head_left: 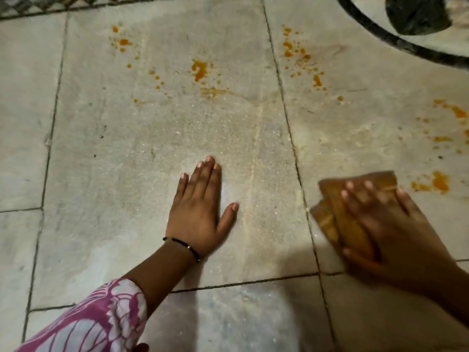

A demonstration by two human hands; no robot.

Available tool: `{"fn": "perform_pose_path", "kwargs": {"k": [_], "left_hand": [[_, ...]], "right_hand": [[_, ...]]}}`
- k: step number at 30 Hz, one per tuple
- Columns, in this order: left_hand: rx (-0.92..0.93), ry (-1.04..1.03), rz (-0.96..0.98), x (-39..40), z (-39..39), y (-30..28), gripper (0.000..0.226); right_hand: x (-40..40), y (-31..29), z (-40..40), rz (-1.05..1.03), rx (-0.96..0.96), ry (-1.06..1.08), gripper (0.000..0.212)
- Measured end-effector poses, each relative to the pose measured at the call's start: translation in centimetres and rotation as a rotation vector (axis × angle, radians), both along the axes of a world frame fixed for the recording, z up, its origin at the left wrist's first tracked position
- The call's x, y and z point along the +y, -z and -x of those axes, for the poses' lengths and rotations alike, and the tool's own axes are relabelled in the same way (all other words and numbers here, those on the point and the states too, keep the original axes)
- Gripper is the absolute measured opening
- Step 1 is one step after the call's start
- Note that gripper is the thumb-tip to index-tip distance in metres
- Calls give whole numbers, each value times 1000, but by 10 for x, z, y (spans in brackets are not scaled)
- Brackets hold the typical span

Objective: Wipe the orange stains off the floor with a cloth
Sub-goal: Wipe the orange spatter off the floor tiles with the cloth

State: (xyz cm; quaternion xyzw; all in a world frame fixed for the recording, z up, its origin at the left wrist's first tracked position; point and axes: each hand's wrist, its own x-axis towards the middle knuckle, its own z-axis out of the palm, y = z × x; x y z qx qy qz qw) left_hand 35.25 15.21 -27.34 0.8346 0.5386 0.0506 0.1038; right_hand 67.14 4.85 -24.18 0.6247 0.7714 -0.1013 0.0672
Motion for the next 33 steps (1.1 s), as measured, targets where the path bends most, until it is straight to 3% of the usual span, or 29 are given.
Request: {"fn": "perform_pose_path", "kwargs": {"k": [3, 5, 10, 14, 17, 20, 23, 26, 30, 33], "left_hand": [[16, 1, 13, 0, 1, 0, 73], [28, 3, 24, -1, 0, -2, 74], [28, 5, 28, 0, 0, -3, 74], [14, 13, 22, 0, 0, 0, 74], [4, 12, 28, 0, 0, 0, 74], [-14, 11, 32, -1, 2, 0, 75], [-32, -6, 8, -1, 3, -1, 77], [-50, -16, -4, 0, 3, 0, 78], [-29, -27, 30, -1, 3, -1, 78], [-8, -9, 40, -1, 3, -1, 77]], "right_hand": [[65, 4, 1, -60, -21, 244, 90], [101, 9, 27, -76, -28, 275, 92], [71, 9, 107, -94, 27, -77, 88], [10, 9, 78, -95, 79, -174, 80], [13, 4, 32, -52, 27, 43, 79], [20, -1, 36, -26, -23, 205, 82], [29, 7, 76, -124, 2, -57, 75], [88, 12, 113, -101, 8, -288, 73], [178, 10, 122, -37, 46, -106, 75], [176, 14, 92, -121, 98, 110, 70]]}}
